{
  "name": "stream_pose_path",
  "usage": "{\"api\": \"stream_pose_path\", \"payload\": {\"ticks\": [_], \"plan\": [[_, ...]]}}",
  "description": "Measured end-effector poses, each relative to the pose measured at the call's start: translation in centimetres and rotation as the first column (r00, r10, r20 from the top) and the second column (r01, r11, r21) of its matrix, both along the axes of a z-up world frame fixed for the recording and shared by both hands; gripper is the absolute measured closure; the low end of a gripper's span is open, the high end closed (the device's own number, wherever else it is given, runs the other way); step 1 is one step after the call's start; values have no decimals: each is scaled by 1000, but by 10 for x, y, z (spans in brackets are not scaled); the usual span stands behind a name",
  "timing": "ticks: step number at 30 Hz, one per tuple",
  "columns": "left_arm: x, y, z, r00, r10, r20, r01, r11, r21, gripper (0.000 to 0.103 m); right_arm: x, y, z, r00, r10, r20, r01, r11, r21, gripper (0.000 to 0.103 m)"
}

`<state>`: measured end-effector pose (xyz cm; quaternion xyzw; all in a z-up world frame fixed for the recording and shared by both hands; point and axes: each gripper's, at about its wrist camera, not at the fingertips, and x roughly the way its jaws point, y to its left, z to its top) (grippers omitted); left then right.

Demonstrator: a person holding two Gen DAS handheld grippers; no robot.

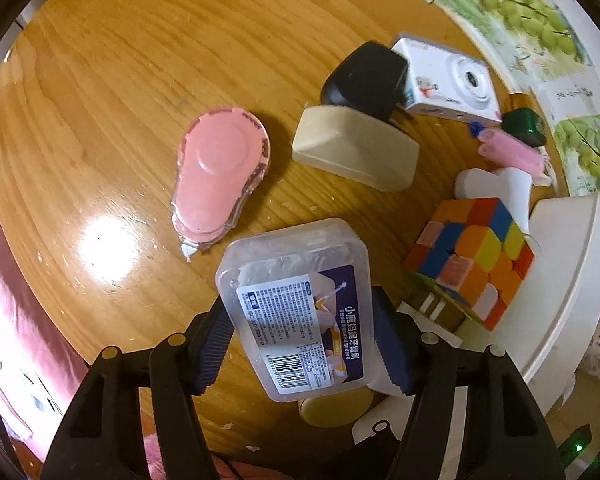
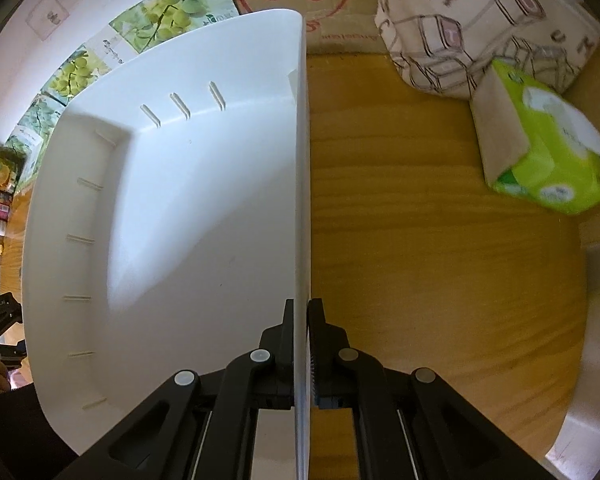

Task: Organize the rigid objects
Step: 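Grasp the tray rim with the right tool while the left tool grasps the clear box, then carry the clear box with the left tool and drop it into the tray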

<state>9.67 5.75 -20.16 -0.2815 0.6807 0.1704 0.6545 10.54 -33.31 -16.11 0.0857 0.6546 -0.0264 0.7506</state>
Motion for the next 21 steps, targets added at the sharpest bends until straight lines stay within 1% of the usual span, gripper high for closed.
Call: {"api": "stream_pose_path", "payload": {"ticks": [4,8,11,13,15,18,19,21], "plan": [[-3,-3,18,998,-39,39,38,999,35,35,-4,-4,1,1000,-13,12,13,1000,25,97],[-3,-2,45,992,-81,100,76,996,55,35,-4,-5,2,1000,6,19,-6,1000,14,97],[-4,-3,69,982,-100,159,94,995,45,35,-6,-7,4,1000,3,28,-4,1000,22,97],[-10,-3,85,972,-107,211,98,994,51,35,-7,-8,5,999,4,36,-5,1000,27,97],[-8,-9,104,956,-131,261,119,991,61,35,-6,-10,5,999,0,44,-2,999,41,96],[-3,-22,123,931,-173,321,160,985,67,35,-5,-14,5,998,-12,63,8,998,66,95],[-2,-28,127,921,-191,341,176,982,74,35,-4,-15,5,998,-15,69,10,998,70,95],[1,-40,142,891,-243,384,225,970,90,35,-4,-16,6,997,-13,76,8,998,67,95]]}}
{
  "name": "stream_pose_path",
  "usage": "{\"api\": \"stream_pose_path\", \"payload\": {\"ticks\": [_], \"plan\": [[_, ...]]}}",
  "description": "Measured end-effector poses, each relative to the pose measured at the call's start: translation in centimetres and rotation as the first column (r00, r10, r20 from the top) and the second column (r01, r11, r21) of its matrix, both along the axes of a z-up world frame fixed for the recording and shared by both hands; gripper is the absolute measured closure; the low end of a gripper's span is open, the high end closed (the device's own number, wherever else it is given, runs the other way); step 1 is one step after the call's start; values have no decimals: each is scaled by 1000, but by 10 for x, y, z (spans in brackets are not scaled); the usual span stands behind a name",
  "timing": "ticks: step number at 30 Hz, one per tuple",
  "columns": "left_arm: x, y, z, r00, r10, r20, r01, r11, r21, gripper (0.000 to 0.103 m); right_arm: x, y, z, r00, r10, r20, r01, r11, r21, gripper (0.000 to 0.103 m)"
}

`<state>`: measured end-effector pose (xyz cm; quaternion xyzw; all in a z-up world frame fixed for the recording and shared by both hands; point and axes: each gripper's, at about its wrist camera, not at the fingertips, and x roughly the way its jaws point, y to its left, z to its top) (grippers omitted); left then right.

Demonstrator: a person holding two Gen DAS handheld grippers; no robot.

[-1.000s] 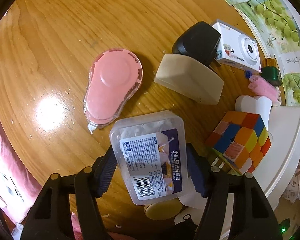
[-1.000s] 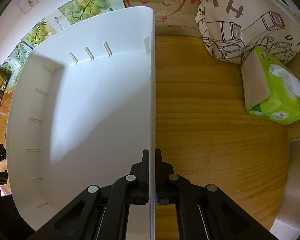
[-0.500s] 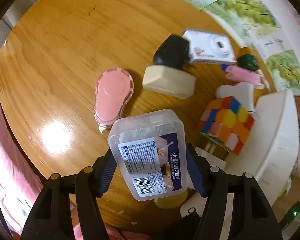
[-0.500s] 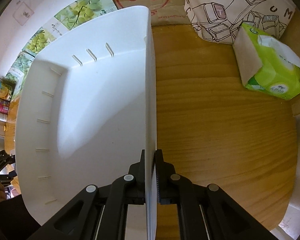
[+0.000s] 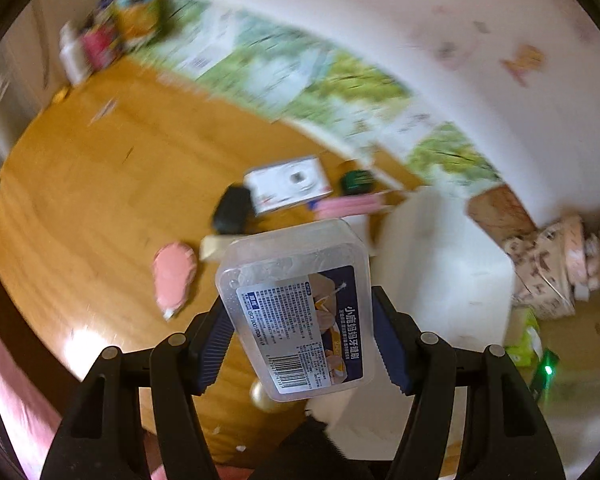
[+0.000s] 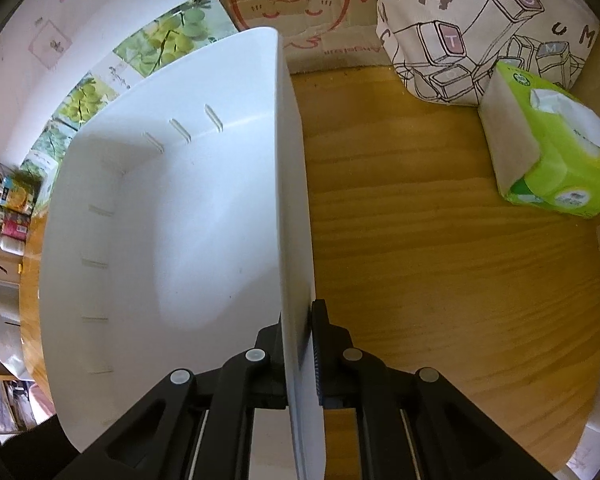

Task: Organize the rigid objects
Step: 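Carry the clear box with the left tool and drop it into the tray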

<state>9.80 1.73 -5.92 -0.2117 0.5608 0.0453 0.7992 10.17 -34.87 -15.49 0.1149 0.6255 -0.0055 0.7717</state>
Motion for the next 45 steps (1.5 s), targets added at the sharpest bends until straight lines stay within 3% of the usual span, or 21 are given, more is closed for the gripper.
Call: {"api": "stream_pose_path", "payload": {"ticks": [5,11,19,24,39,43,45], "plan": [[6,-35,19,986,-128,104,128,992,7,35,-4,-2,3,1000,8,5,-8,1000,0,95],[11,-69,21,957,-244,157,248,969,-1,35,2,-1,2,1000,20,7,-20,1000,-3,95],[-4,-118,25,891,-393,228,409,913,-21,35,6,3,2,1000,28,3,-28,1000,-3,95],[-14,-150,19,847,-479,229,496,868,-18,35,5,2,1,1000,28,2,-28,1000,-2,94],[-39,-190,-1,759,-620,200,634,773,-12,34,8,9,-1,1000,26,-16,-27,999,-24,93],[-40,-189,-1,759,-619,204,634,773,-15,32,10,16,0,999,35,-21,-36,998,-45,93],[-39,-185,0,765,-607,216,625,780,-21,22,10,18,0,999,37,-22,-38,998,-50,93]]}}
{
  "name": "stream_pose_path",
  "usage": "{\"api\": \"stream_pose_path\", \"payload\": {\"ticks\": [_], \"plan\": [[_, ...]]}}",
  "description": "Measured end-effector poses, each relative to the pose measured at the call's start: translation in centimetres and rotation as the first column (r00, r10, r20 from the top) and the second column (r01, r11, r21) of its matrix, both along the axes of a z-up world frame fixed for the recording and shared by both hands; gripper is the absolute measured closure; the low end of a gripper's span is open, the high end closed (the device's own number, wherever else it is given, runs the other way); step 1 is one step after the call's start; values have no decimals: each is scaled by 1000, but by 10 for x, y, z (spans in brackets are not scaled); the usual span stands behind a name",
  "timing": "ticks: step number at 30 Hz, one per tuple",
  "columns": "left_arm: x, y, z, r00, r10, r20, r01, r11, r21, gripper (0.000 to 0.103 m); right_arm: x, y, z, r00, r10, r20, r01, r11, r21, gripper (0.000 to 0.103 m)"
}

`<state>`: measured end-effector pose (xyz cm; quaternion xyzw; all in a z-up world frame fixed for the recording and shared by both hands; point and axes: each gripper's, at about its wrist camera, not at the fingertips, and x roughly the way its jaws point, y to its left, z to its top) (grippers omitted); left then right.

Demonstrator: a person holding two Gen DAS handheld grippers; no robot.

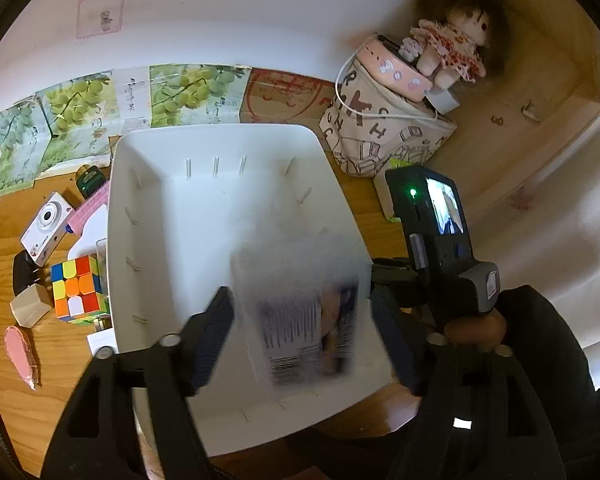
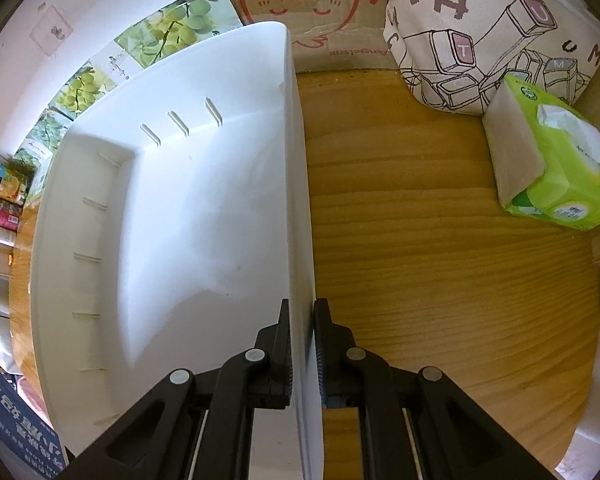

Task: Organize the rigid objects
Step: 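Carry the clear box with the left tool and drop it into the tray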

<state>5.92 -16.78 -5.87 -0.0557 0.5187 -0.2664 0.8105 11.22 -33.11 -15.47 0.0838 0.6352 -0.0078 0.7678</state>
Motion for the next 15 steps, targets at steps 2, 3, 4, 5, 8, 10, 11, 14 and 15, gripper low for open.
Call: {"api": "stream_pose_path", "payload": {"ticks": [2,3,4,5,8,10,11,14,15], "plan": [[0,4,3,1000,15,19,-15,1000,-1,18,0,1,0,1000,-1,-1,1,1000,-4,95],[0,7,5,999,24,34,-24,1000,2,18,0,1,0,1000,-1,-1,1,1000,-3,95],[0,9,7,999,31,43,-32,999,5,18,0,2,-1,1000,-3,-4,3,1000,-4,95],[1,10,7,998,38,48,-38,999,8,18,1,3,-1,1000,-2,-7,2,1000,-6,95],[2,20,9,995,75,68,-77,997,22,18,1,5,-3,1000,-2,-10,2,1000,-15,95],[3,27,10,992,95,80,-98,995,31,18,1,7,-4,1000,-3,-11,3,1000,-21,95],[3,33,11,990,112,90,-116,993,37,18,1,8,-5,1000,-3,-12,3,1000,-23,95],[5,48,11,983,148,110,-153,987,42,18,3,11,-7,1000,-8,-17,7,1000,-28,95],[6,52,10,981,158,113,-164,985,46,18,3,12,-8,1000,-10,-19,9,1000,-30,95]]}}
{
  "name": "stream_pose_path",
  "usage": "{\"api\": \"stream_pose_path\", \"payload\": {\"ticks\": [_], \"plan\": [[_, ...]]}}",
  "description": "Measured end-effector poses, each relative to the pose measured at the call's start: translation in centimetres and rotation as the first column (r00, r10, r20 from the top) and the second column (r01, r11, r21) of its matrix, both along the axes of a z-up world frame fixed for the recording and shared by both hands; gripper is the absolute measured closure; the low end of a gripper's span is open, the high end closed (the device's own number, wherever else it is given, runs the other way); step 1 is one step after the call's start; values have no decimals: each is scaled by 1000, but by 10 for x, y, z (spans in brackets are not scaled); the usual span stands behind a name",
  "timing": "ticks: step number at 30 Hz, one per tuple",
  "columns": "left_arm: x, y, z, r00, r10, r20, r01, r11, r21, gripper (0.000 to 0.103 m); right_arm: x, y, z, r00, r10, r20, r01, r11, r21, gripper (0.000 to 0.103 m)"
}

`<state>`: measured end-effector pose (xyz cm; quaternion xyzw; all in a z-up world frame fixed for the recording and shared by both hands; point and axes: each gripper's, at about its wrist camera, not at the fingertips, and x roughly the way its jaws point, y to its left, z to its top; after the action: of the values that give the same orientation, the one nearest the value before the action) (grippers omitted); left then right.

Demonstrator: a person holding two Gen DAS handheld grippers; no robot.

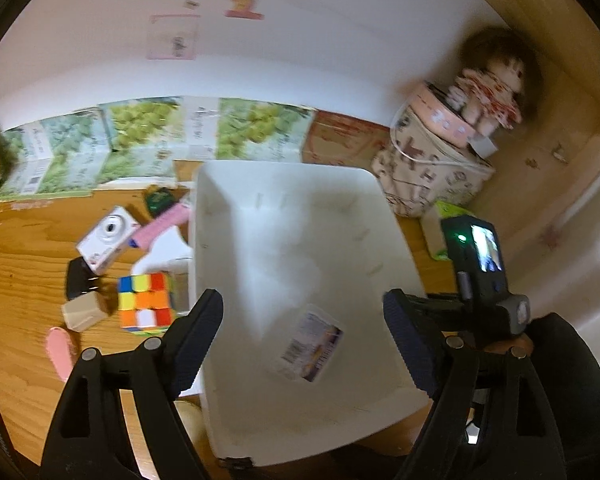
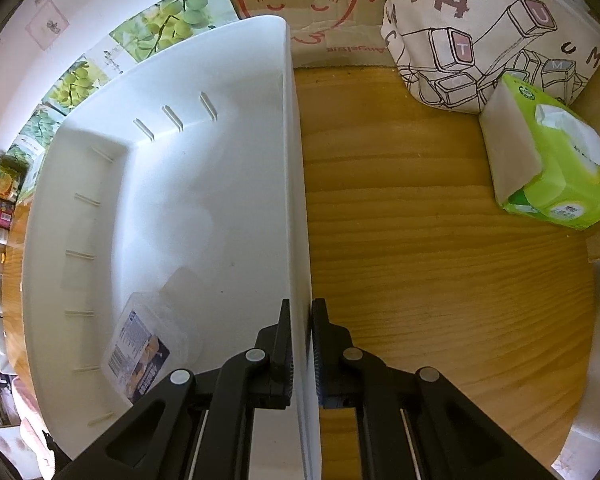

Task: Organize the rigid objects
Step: 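Carry the clear box with the left tool and drop it into the tray, then move the left tool to the pink oval container and grasp it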

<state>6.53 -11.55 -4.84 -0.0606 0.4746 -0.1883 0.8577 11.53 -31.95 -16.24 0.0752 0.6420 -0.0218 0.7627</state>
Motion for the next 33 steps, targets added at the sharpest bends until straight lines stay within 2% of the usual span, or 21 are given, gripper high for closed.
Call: {"api": "stream_pose_path", "payload": {"ticks": [10,16,20,22,27,33], "plan": [[5,60,-3,990,144,-1,-144,989,30,18,1,5,-5,1000,-22,-5,22,1000,-14,95],[10,103,-24,969,242,-42,-240,969,55,18,2,-1,-6,999,-44,-9,44,999,-7,95],[11,136,-48,933,346,-97,-340,937,81,18,2,-3,-9,999,-46,-16,46,999,-7,95],[11,154,-60,907,404,-121,-393,914,102,18,3,-4,-12,999,-47,-22,47,999,-7,95],[7,184,-78,856,492,-159,-478,870,118,18,5,-6,-20,998,-46,-39,45,999,-12,95],[9,206,-96,823,536,-189,-507,843,181,18,11,0,-29,998,-41,-52,39,999,-26,95]]}}
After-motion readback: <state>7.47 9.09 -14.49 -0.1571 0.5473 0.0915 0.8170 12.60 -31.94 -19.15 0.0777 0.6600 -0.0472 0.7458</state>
